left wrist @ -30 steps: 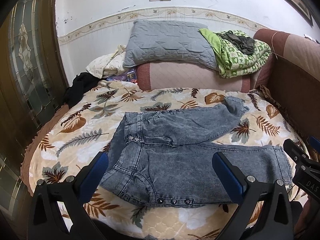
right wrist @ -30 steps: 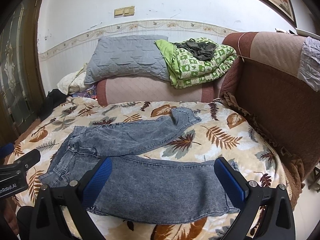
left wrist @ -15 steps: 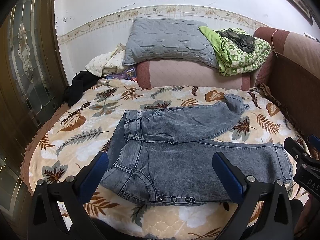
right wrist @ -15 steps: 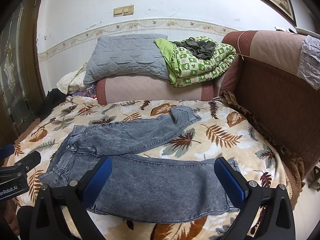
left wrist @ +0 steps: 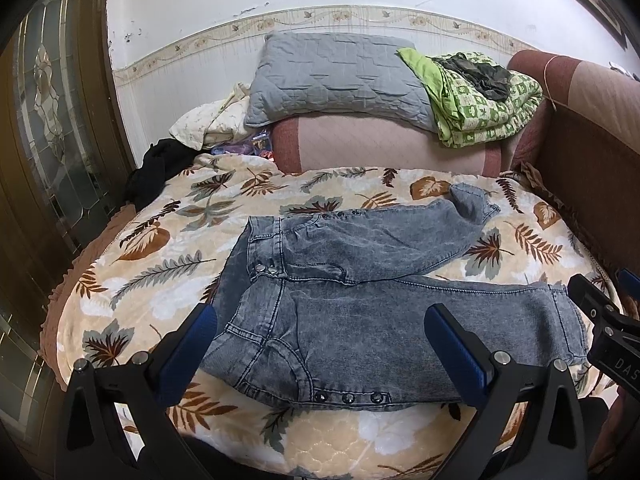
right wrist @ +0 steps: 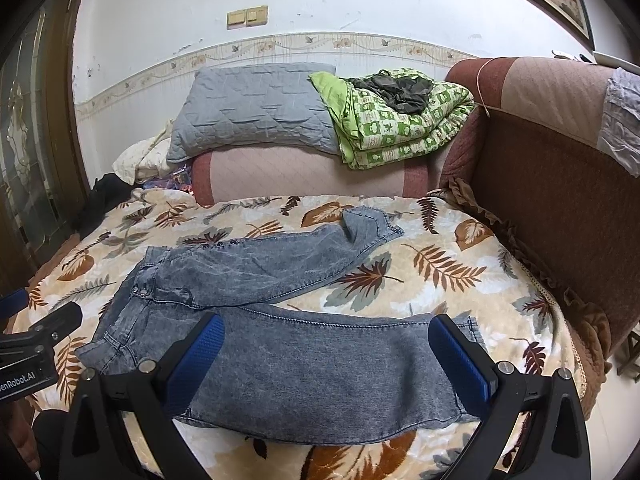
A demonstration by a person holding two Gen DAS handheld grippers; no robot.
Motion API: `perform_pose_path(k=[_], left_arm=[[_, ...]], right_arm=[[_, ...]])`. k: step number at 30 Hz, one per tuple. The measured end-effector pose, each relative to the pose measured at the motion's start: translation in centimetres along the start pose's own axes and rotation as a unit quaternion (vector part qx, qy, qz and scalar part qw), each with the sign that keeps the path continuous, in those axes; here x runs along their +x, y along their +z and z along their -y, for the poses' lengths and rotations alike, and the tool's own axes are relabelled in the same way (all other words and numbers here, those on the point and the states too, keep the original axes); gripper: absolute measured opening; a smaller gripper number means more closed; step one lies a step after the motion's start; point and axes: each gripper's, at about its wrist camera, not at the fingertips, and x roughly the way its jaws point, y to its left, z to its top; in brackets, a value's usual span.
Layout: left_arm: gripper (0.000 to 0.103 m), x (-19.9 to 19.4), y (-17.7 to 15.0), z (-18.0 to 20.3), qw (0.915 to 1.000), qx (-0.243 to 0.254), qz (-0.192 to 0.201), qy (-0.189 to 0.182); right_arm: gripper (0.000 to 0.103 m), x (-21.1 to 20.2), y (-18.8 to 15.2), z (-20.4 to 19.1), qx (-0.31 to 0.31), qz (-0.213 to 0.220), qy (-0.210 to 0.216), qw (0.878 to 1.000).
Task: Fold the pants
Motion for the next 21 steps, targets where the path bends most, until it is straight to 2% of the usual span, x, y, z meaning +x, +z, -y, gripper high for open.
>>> perform_pose_path(k=[21], left_arm=[[0.103, 5.0, 0.1, 0.0, 0.9992, 0.001, -0.04, 0.006]], right_arm=[[0.103, 4.5, 0.3, 0.0, 0.001, -0.031, -0.002, 1.0]])
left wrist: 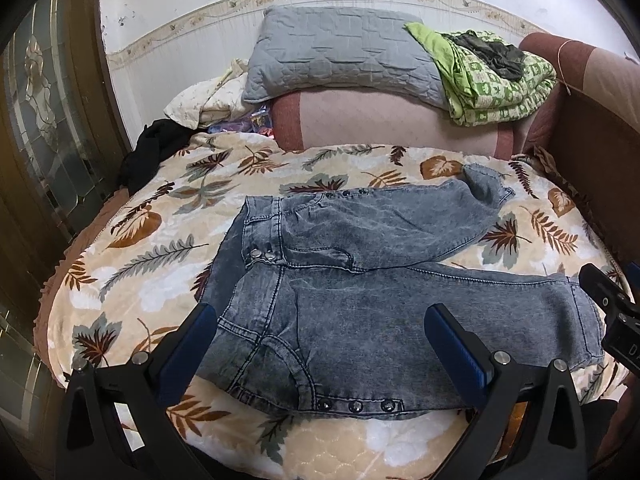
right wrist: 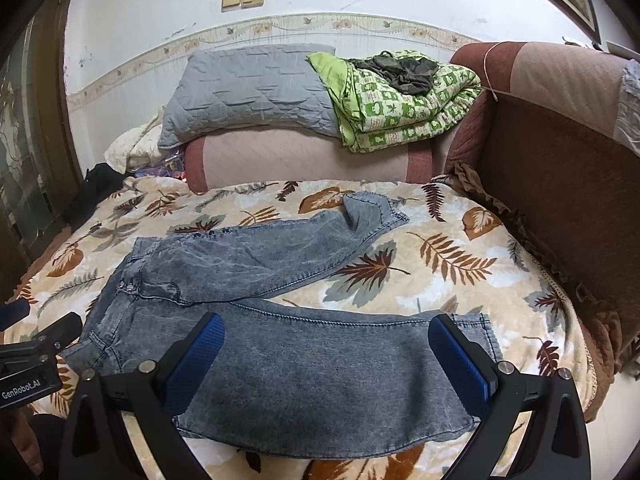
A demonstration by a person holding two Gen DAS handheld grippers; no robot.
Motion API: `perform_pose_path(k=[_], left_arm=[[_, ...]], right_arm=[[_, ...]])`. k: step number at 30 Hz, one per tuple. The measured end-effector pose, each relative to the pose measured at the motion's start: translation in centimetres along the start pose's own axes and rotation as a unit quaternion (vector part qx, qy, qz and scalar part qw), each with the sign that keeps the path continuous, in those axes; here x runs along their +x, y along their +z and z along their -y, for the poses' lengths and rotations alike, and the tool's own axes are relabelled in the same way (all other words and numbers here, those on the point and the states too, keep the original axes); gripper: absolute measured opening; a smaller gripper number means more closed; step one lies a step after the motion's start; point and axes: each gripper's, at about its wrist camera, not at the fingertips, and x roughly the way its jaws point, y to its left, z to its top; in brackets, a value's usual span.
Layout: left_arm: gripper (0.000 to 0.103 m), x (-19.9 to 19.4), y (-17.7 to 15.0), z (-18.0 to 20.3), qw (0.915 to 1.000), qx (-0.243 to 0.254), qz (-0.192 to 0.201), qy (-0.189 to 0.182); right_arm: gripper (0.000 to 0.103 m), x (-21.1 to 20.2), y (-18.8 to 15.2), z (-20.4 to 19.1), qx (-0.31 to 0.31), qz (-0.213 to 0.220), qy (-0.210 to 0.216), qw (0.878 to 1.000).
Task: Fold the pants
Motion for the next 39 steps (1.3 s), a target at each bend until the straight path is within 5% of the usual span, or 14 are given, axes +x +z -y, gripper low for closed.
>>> perform_pose_path(k=[11, 23, 30, 39], left_arm=[[0.103, 7.3, 3.3, -4.1, 0.997, -0.019, -0.062, 0.043], [0.103, 17.9, 10.1, -12.1, 0.9835, -0.088, -0.104, 0.119], [0.103, 24.1, 11.4, -14.7, 0.9708, -0.157, -0.15, 0.103], [0.103, 32.3, 13.0, -15.2, 0.9583, -0.154, -0.218, 0.102]], right_arm=[[0.103, 7.0, 2.9, 4.5, 0.033, -0.044, 0.014, 0.998], [0.103, 22.0, 9.5, 9.7, 0.037, -0.111, 0.005, 0.993], [0.103, 28.1, 11.7, 9.3, 0.033, -0.136, 0.01, 0.99], [0.103, 34.1, 17.5, 10.5, 0.029, -0.131, -0.006, 0.991]])
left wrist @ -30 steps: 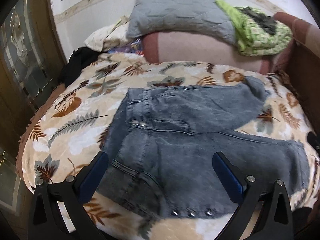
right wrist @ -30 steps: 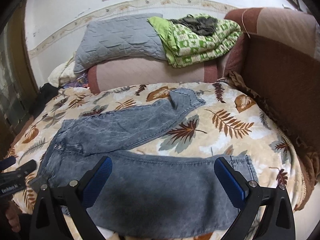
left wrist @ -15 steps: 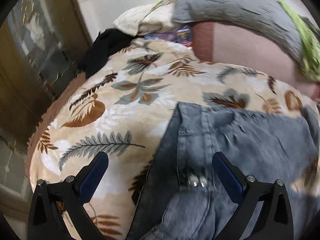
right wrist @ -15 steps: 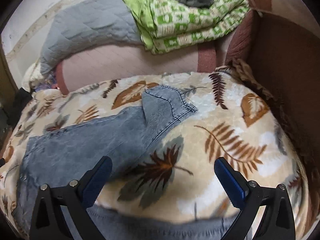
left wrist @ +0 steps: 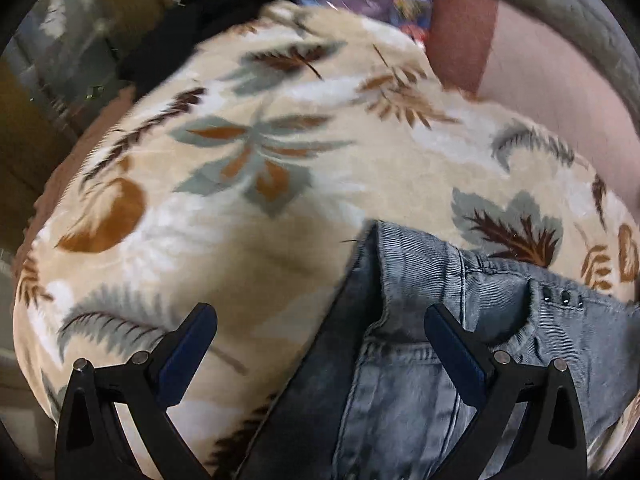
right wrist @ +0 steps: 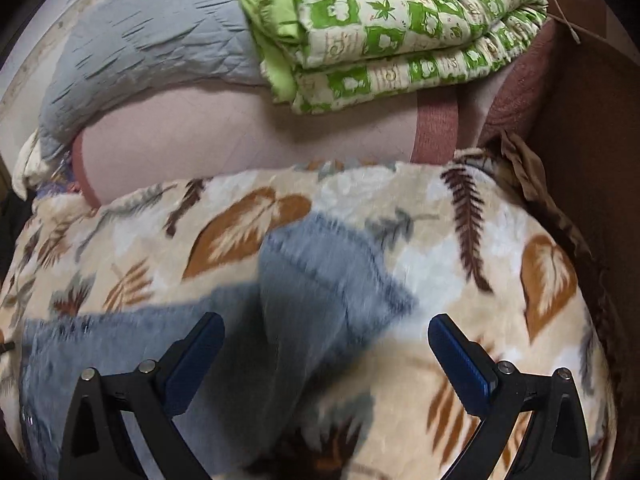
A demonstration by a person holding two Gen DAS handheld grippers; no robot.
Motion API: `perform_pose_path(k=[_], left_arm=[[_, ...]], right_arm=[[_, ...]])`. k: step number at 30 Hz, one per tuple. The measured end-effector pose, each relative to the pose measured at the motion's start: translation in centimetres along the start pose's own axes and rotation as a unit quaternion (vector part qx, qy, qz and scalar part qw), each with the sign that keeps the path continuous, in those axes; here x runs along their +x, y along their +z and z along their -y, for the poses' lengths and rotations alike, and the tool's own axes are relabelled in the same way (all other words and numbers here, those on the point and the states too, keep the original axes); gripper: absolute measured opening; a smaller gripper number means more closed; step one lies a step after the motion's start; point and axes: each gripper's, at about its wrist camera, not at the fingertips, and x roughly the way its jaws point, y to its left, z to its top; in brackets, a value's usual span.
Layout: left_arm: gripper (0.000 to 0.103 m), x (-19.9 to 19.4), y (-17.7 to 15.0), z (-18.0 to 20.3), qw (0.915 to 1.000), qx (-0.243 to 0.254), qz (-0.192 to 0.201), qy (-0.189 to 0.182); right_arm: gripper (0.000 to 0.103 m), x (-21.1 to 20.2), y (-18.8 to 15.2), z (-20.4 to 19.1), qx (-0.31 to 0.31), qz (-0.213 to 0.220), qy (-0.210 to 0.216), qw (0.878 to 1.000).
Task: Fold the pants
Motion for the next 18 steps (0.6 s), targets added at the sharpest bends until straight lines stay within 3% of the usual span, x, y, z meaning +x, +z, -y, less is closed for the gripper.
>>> perform_pose_path(k=[3, 8, 10, 12, 15, 18], left_arm=[[0.103, 1.3, 0.2, 1.3, 0.9999, 0.009, -0.006, -0.003], [0.1, 2.0, -0.5, 3.9, 0.998, 0.047, 0.008, -0.04], [0.074, 2.6, -0.7, 4.5, 0.9968, 0.056, 0.0, -0.057], [0.065, 3.0, -0.8, 4.9, 0.9958, 0.056, -0.006, -0.072], [0.028, 2.1, -0.8, 6.1, 0.9921, 0.083, 0.004, -0.094], [0.018, 1.5, -0.8, 6.7, 0.9919, 0.09, 0.02, -0.087]], right_arm=[[0.103, 2.0, 2.2, 0.3, -0.002, -0.005, -0.011, 1.0], [0.103, 6.2, 5.1, -0.6, -0.029, -0.03, -0.027, 0.999], [0.103, 8.0, 5.8, -1.3, -0.046, -0.043, -0.037, 0.997], [0.103, 9.4, 6.2, -1.8, -0.057, -0.05, -0.055, 0.996], [0.103, 11.3, 6.9, -2.0, -0.059, -0.06, -0.067, 0.994], [0.103, 12.9, 7.2, -2.0, -0.054, -0.084, -0.065, 0.993]])
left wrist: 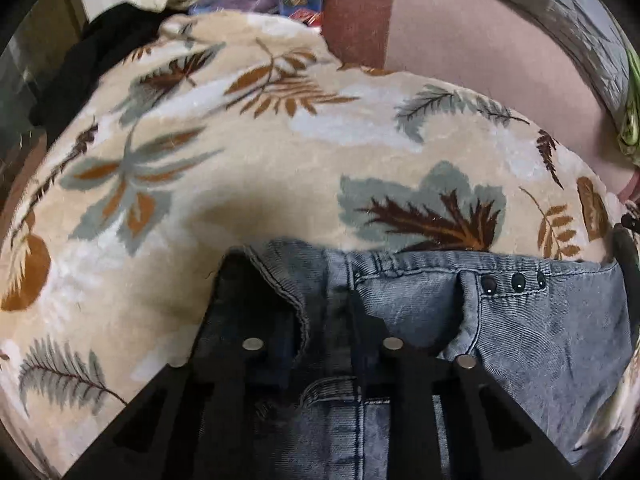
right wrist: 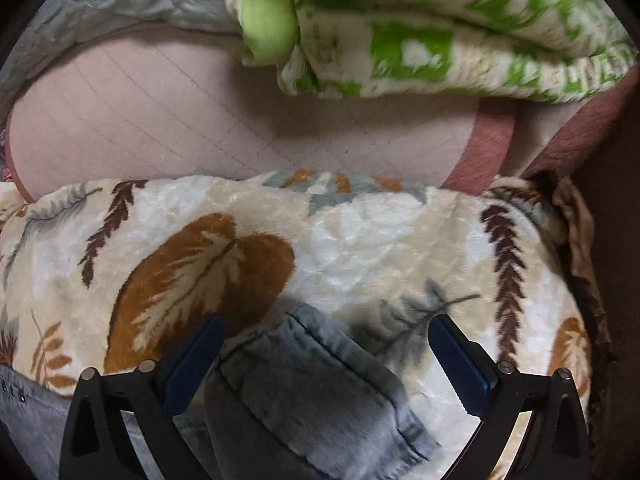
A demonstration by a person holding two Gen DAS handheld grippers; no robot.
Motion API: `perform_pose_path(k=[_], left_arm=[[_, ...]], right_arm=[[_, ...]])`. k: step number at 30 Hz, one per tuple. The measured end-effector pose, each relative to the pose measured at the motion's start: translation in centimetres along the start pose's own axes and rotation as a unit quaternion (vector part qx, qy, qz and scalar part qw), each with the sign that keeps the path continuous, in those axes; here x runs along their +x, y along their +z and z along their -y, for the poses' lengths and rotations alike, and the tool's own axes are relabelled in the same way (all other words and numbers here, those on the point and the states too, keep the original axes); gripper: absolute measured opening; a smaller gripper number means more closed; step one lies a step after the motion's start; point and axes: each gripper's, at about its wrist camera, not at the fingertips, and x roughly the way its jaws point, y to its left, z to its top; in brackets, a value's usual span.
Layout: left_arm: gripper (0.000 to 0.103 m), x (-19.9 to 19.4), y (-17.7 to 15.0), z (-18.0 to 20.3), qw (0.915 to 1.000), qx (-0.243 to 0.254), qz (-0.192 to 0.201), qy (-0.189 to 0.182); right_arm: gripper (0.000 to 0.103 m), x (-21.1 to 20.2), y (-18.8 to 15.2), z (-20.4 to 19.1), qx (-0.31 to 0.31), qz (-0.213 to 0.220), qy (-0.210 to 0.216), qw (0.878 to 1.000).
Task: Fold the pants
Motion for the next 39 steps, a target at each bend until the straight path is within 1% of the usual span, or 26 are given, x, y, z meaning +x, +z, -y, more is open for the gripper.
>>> perform_pose_path(k=[1, 2, 3, 4, 5, 6, 7, 8, 9, 11, 13, 16, 18, 21, 24, 27, 29, 30, 32, 33, 35, 36, 37, 39], left_arm=[[0.014, 0.2, 0.0, 0.0, 1.0, 0.001, 0.0, 0.0], [0.011, 0.3, 0.1, -0.2, 1.0, -0.005, -0.001, 0.001], [0.009, 0.3, 0.2, -0.4, 0.9999, -0.01, 0.001, -0.004], [0.007, 0.1, 0.0, -0.6, 0.9999, -0.014, 0.004, -0.008], [0.006, -0.2, 0.1, -0.6, 0.9998, -0.017, 0.009, -0.01], [0.004, -0.5, 0.0, -0.6, 0.9997, -0.015, 0.015, -0.008], [0.003, -0.9, -0.1, -0.5, 0.9996, -0.011, 0.024, -0.007], [0.003, -1.1, -0.1, -0.4, 0.9994, -0.008, 0.031, -0.011], [0.003, -1.2, 0.1, -0.4, 0.9992, -0.006, 0.036, -0.015], [0.003, -1.9, 0.0, -0.2, 0.9988, -0.002, 0.044, -0.02], [0.003, -2.5, -0.1, -0.3, 0.9983, -0.001, 0.052, -0.025], [0.003, -4.2, -0.3, -0.9, 0.997, -0.012, 0.067, -0.036], [0.003, -5.5, -0.5, -1.0, 0.9958, -0.009, 0.081, -0.04], [0.002, -7.3, -1.1, -1.3, 0.994, -0.01, 0.097, -0.05], [0.002, -8.8, -1.8, -1.5, 0.9927, -0.008, 0.107, -0.056], [0.002, -10.7, -2.8, -1.6, 0.9902, -0.002, 0.121, -0.069], [0.003, -12.3, -4.0, -1.9, 0.9876, -0.002, 0.136, -0.079], [0.003, -12.8, -4.4, -2.0, 0.987, -0.003, 0.138, -0.081], [0.003, -14.1, -6.0, -2.5, 0.9848, -0.004, 0.148, -0.091], [0.003, -14.7, -6.8, -2.7, 0.9839, -0.003, 0.152, -0.095], [0.003, -16.1, -9.1, -3.3, 0.9819, -0.001, 0.159, -0.103], [0.003, -16.5, -9.9, -3.5, 0.9813, -0.001, 0.161, -0.105], [0.003, -17.2, -11.4, -3.9, 0.9805, -0.001, 0.165, -0.107], [0.003, -18.1, -13.5, -4.5, 0.9804, -0.001, 0.167, -0.105]], right_arm=[[0.103, 0.5, 0.1, -0.1, -0.001, -0.009, -0.007, 1.0], [0.103, 1.0, 0.1, -0.2, -0.001, -0.015, -0.004, 1.0], [0.099, 1.2, 0.1, -0.1, -0.001, -0.021, 0.001, 1.0], [0.092, 1.6, -0.1, -0.1, 0.001, -0.03, 0.009, 1.0], [0.069, 1.9, -0.2, 0.0, 0.004, -0.038, 0.021, 0.999], [0.041, 2.1, -0.5, 0.2, 0.012, -0.051, 0.044, 0.998], [0.029, 2.1, -0.8, 0.5, 0.026, -0.059, 0.068, 0.996], [0.026, 1.8, -1.2, 0.9, 0.036, -0.057, 0.079, 0.995], [0.023, 1.2, -1.5, 1.1, 0.036, -0.047, 0.082, 0.995], [0.021, -0.3, -2.3, 1.7, 0.035, -0.028, 0.094, 0.995], [0.02, -1.7, -3.2, 2.8, 0.049, -0.012, 0.108, 0.993], [0.02, -4.0, -4.2, 4.3, 0.059, 0.009, 0.11, 0.992], [0.02, -5.8, -5.1, 5.5, 0.07, 0.027, 0.115, 0.991], [0.02, -8.1, -6.7, 7.9, 0.094, 0.042, 0.117, 0.988], [0.02, -10.9, -9.4, 10.9, 0.121, 0.064, 0.124, 0.983], [0.02, -13.2, -12.7, 13.4, 0.152, 0.08, 0.138, 0.975], [0.02, -14.6, -15.6, 14.7, 0.173, 0.088, 0.149, 0.97], [0.02, -15.1, -16.7, 15.1, 0.178, 0.09, 0.152, 0.968], [0.02, -16.4, -19.9, 15.8, 0.191, 0.094, 0.157, 0.964], [0.019, -16.7, -21.0, 16.1, 0.197, 0.095, 0.16, 0.963], [0.019, -17.8, -24.0, 17.0, 0.217, 0.1, 0.174, 0.955], [0.019, -18.2, -24.9, 17.4, 0.223, 0.102, 0.177, 0.953], [0.019, -18.9, -26.4, 17.9, 0.231, 0.104, 0.179, 0.951], [0.019, -19.9, -28.3, 18.7, 0.243, 0.107, 0.181, 0.947]])
